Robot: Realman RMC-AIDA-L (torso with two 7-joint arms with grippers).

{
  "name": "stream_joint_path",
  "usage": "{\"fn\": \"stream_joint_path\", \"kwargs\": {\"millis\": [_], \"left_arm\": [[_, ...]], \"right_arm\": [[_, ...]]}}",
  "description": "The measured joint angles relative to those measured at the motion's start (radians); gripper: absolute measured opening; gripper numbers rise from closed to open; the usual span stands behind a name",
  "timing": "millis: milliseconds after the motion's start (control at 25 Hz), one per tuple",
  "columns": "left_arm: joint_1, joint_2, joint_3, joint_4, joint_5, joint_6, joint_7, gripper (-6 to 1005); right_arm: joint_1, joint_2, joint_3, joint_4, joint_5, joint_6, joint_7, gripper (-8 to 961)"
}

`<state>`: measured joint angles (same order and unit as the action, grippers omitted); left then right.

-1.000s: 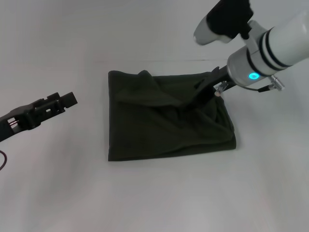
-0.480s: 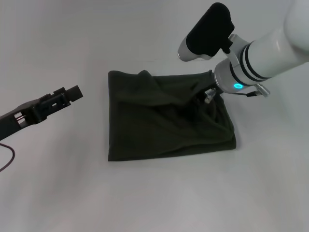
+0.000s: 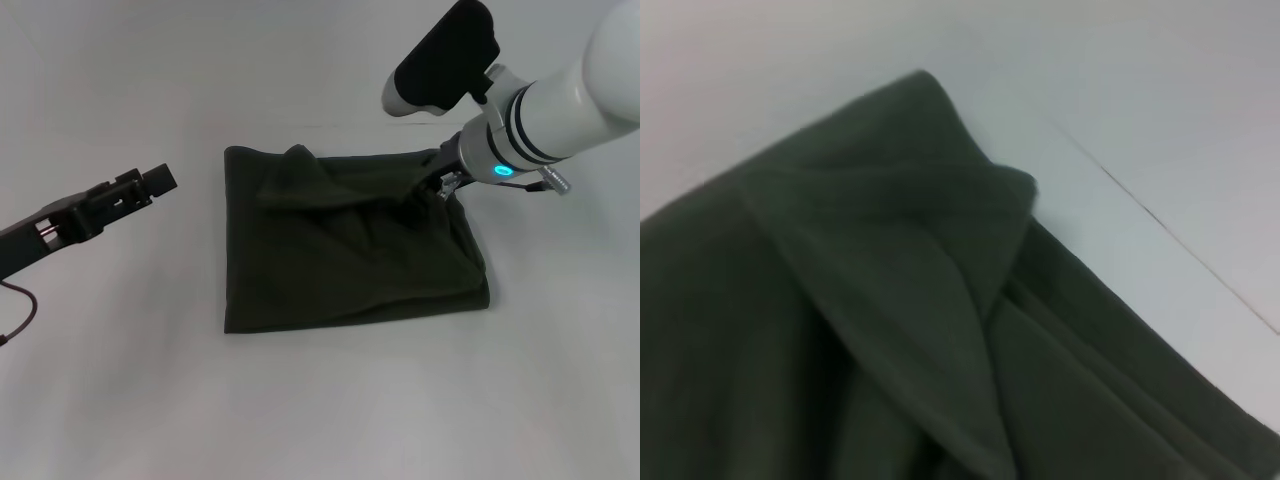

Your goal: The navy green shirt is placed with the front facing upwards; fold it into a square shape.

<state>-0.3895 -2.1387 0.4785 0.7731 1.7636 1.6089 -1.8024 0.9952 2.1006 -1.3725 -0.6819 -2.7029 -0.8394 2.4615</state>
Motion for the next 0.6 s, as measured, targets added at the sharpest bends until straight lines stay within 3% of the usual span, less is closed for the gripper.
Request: {"fn": "stream_joint_path", "kwargs": {"millis": [600], "left_arm": [[-0.021, 0.006, 0.000, -0.024, -0.003, -0.018, 0.007, 945]], "right_arm": [[-0.088, -0.005, 0.001, -0.096, -0.168, 0.019, 0.229, 848]]}}
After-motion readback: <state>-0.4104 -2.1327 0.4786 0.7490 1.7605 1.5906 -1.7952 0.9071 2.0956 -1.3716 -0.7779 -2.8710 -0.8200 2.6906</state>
